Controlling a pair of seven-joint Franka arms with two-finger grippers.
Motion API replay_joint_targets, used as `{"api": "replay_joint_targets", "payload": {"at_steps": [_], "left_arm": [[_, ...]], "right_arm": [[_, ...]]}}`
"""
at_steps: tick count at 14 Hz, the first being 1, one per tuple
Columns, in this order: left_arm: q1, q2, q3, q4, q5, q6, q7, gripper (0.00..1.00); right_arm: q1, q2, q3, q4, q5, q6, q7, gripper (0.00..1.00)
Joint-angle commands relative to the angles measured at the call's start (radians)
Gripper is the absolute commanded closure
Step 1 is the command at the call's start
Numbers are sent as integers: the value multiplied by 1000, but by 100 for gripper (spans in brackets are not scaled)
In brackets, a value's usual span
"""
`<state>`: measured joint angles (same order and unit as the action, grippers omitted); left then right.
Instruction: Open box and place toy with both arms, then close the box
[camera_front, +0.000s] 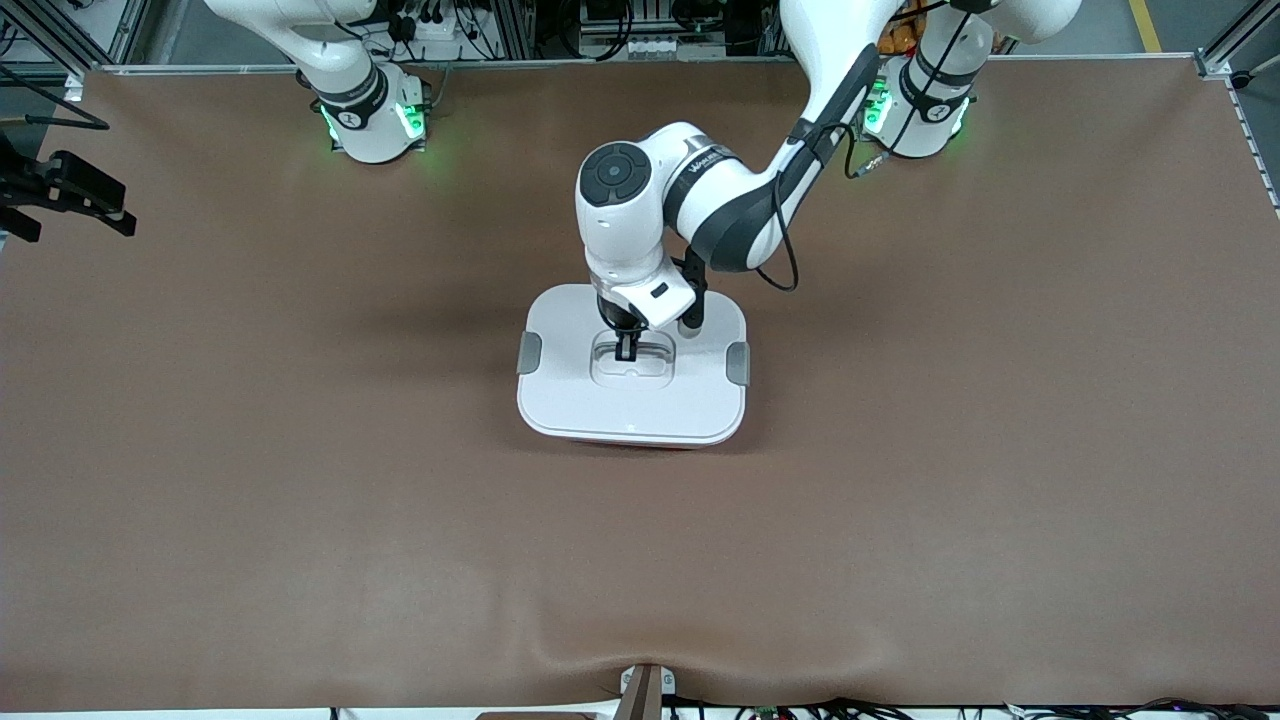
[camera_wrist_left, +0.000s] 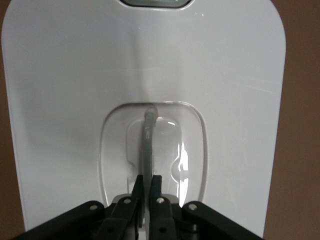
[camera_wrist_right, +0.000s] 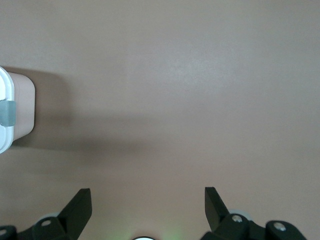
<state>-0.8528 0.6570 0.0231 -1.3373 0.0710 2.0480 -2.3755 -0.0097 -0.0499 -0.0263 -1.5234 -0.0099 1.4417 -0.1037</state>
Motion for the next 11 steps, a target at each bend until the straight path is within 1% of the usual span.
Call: {"api": "replay_joint_targets", "payload": {"at_steps": [1, 7, 9, 10, 11], "left_arm": [[-6, 26, 1, 0, -14, -19, -24, 100], [-3, 29, 1, 1, -17, -17, -24, 100], [-2, 29, 1, 1, -17, -17, -22, 71], [-2, 27, 3, 1, -17, -17, -21, 48], [-2, 27, 3, 3, -16, -17, -16, 32]], "right_arm": [[-7, -30, 0, -27, 13, 6, -13, 0], [-16, -28, 0, -27, 14, 5, -10, 0], [-16, -28, 0, -27, 14, 5, -10, 0], [-16, -28, 0, -27, 14, 5, -10, 0], [-16, -28, 0, -27, 14, 5, -10, 0]]}}
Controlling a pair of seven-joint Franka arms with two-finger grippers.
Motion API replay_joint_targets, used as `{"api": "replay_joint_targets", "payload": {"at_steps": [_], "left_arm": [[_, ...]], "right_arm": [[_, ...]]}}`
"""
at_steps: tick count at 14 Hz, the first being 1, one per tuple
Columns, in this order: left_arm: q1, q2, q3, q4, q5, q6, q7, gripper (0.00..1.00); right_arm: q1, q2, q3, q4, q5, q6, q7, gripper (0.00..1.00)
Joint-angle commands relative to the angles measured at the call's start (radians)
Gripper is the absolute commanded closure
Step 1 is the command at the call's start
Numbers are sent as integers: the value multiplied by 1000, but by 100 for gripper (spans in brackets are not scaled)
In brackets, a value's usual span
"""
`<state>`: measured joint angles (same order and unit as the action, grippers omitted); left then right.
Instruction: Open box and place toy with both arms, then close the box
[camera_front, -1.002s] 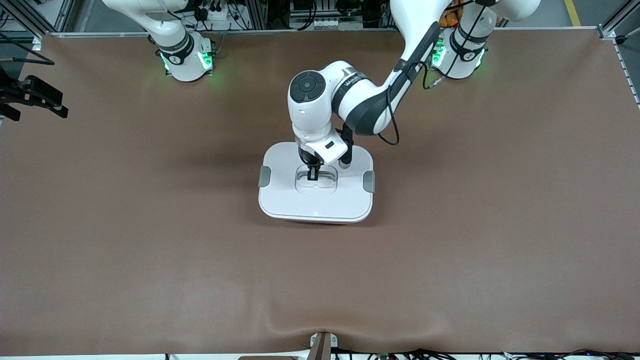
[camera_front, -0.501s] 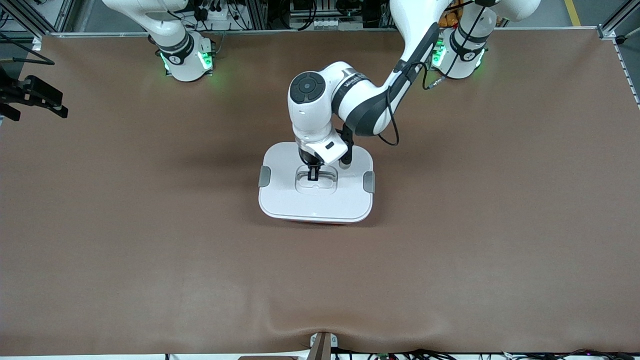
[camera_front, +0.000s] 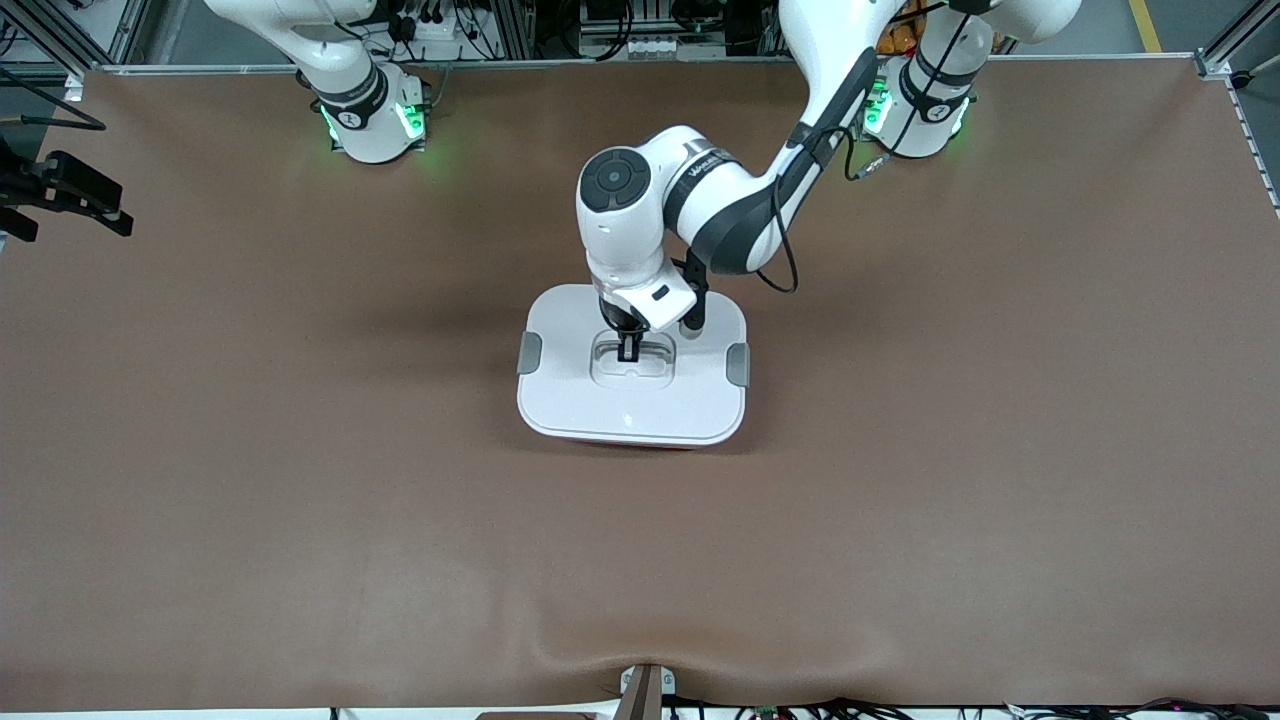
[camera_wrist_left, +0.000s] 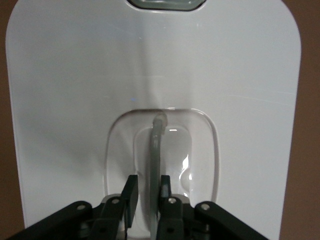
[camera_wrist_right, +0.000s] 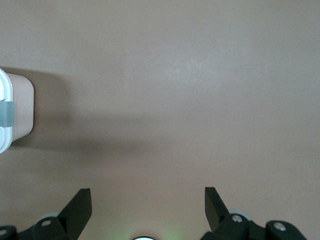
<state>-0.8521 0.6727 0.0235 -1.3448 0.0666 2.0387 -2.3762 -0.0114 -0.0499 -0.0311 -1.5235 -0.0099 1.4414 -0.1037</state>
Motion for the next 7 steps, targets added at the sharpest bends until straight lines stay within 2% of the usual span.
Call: {"api": "replay_joint_targets", "payload": {"at_steps": [1, 2, 3, 7], "left_arm": [[-2, 11, 3, 12, -10, -8, -12, 15], [-1, 10, 4, 13, -10, -8, -11, 3], [-1, 7, 4, 15, -7, -8, -9, 0], [5, -25, 10, 18, -5, -35, -11, 0]], "right_arm": [[-13, -28, 5, -27, 14, 5, -10, 0], [-13, -28, 5, -27, 14, 5, -8, 0], [-13, -28, 5, -27, 14, 5, -10, 0], [-13, -28, 5, -27, 14, 5, -10, 0]]}}
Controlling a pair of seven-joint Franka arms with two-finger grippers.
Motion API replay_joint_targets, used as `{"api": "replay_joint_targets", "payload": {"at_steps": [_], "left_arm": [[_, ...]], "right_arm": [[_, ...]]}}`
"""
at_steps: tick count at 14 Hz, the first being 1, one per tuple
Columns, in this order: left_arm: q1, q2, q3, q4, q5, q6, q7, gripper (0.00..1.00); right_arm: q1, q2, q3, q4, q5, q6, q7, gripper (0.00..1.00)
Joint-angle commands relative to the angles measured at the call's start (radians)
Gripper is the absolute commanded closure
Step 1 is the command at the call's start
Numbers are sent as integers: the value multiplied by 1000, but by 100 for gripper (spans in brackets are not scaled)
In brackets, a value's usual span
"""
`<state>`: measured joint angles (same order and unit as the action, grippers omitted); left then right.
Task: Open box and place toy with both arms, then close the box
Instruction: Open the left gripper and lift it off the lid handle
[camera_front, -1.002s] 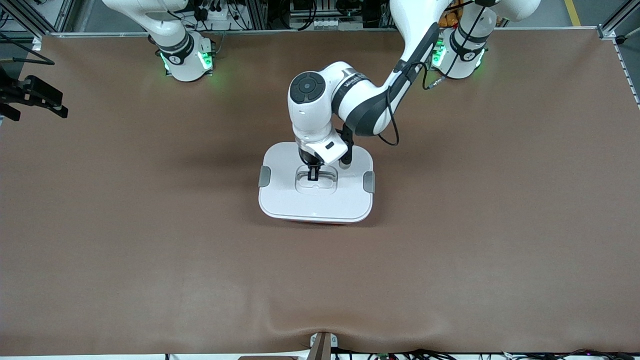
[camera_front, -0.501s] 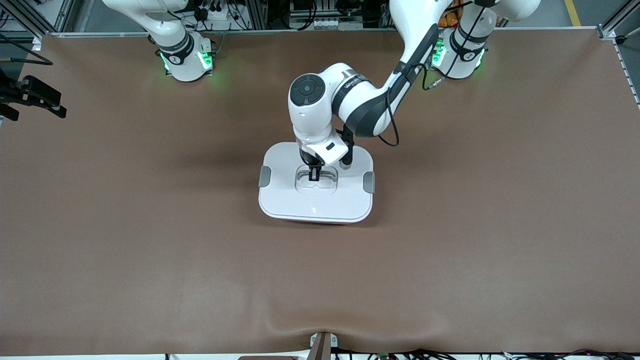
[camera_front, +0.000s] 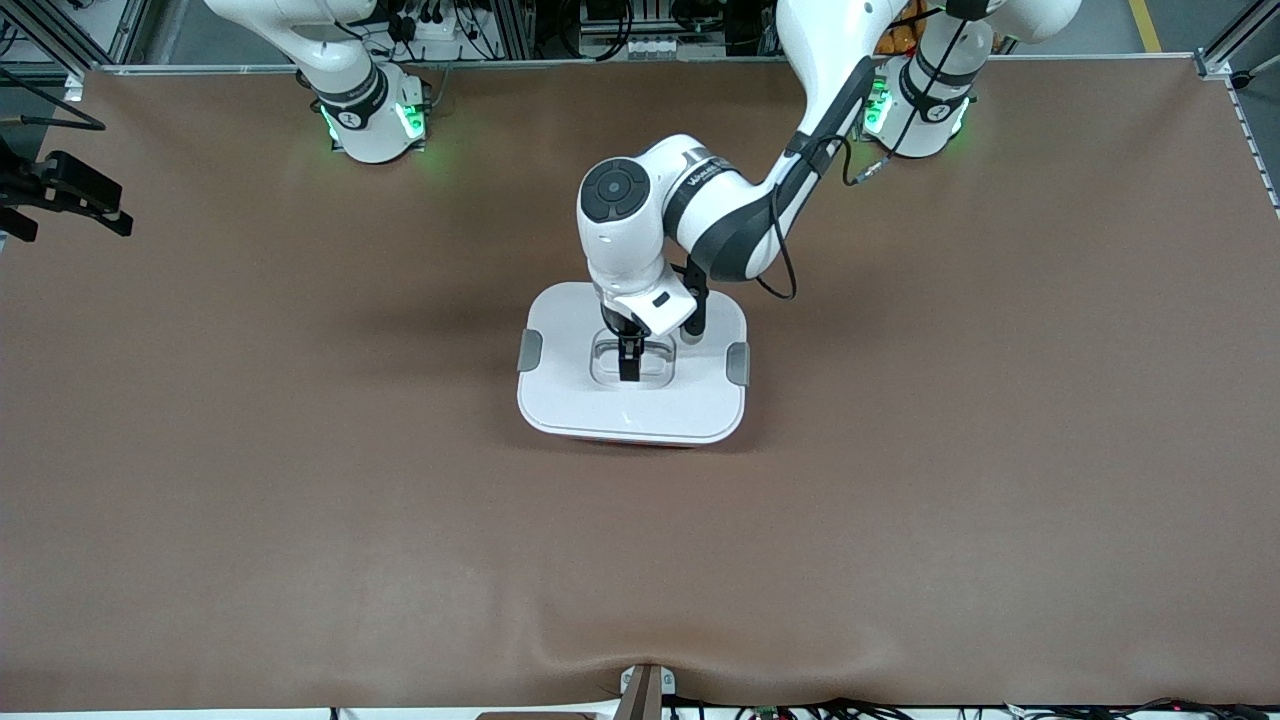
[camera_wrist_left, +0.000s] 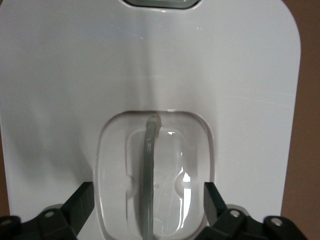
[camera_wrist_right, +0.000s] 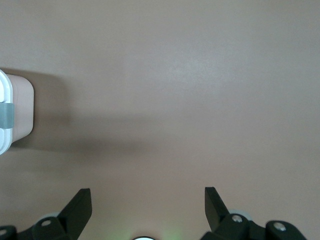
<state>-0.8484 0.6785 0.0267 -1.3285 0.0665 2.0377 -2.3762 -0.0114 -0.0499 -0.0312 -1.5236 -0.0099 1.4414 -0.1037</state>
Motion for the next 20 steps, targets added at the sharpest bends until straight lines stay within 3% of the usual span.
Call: {"api": "replay_joint_targets", "payload": {"at_steps": [1, 10, 20], "left_arm": [[8, -43, 7, 2, -5, -43, -11, 0], [64, -161, 6, 5, -7, -79, 32, 0], [140, -371, 10, 8, 27, -301, 630, 0]], "right_arm": [[-13, -28, 5, -27, 14, 5, -8, 0], [-12, -27, 7, -26, 14, 5, -10, 0], [-13, -27, 7, -26, 14, 5, -10, 0]]}}
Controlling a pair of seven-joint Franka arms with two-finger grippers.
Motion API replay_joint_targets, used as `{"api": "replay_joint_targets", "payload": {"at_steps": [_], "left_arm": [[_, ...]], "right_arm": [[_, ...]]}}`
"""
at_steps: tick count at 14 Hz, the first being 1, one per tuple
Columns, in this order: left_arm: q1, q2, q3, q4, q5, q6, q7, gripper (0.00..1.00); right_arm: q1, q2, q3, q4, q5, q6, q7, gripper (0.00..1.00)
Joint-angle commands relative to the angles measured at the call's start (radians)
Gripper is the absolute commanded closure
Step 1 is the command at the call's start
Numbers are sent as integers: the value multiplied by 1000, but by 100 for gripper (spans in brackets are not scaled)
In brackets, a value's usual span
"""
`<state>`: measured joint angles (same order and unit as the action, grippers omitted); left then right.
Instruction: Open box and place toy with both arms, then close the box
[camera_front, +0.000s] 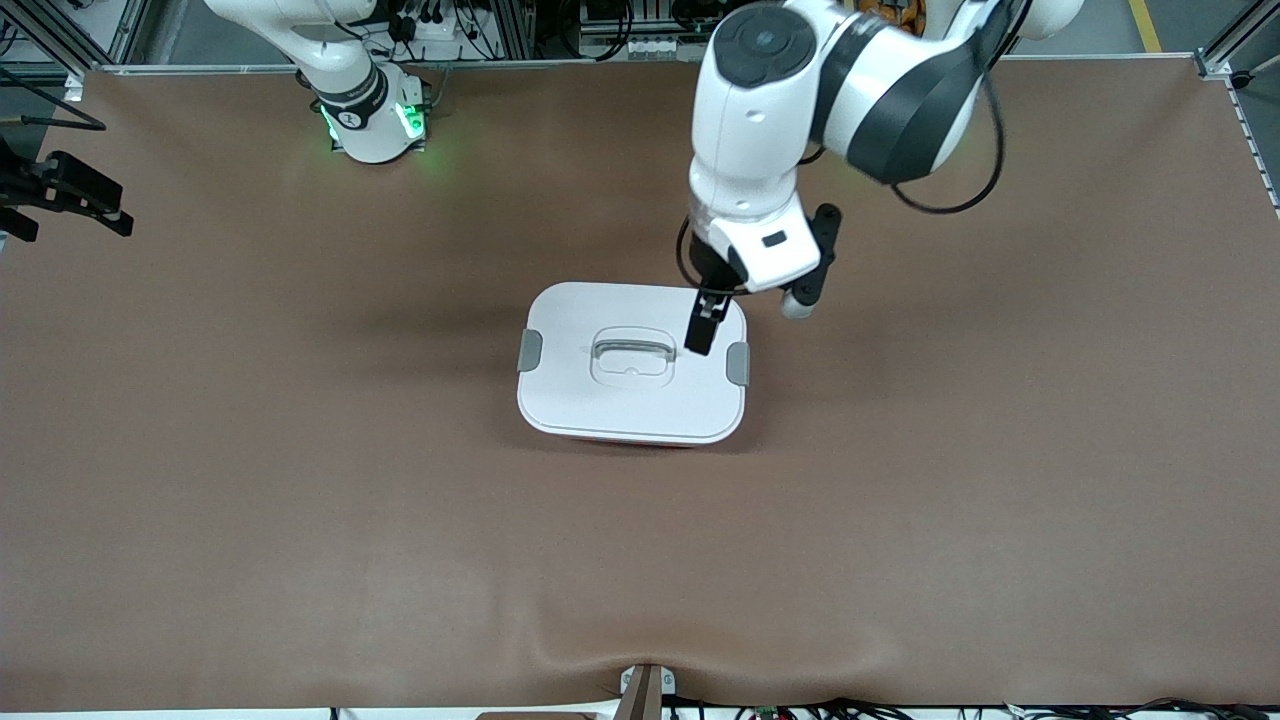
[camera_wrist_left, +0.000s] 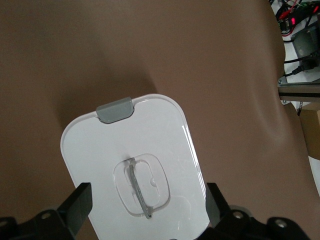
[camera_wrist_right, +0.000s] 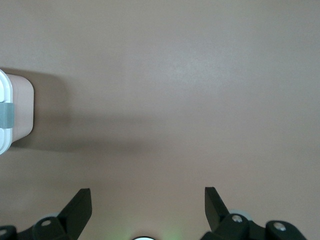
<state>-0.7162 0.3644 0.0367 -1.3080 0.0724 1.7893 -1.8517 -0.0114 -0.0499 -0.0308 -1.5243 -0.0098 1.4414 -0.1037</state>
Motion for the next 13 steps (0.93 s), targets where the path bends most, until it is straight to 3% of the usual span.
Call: {"api": "replay_joint_targets", "payload": {"at_steps": [1, 5, 13], "left_arm": [[35, -70, 2, -13, 23, -94, 202, 0], [116, -133, 12, -13, 67, -249, 610, 0], [382, -229, 6, -14, 67, -332, 1218, 0]], "right_arm": [[-13, -27, 6, -25, 14, 5, -10, 0], [-12, -28, 5, -25, 14, 5, -10, 0], [-12, -27, 5, -25, 14, 5, -11, 0]]}}
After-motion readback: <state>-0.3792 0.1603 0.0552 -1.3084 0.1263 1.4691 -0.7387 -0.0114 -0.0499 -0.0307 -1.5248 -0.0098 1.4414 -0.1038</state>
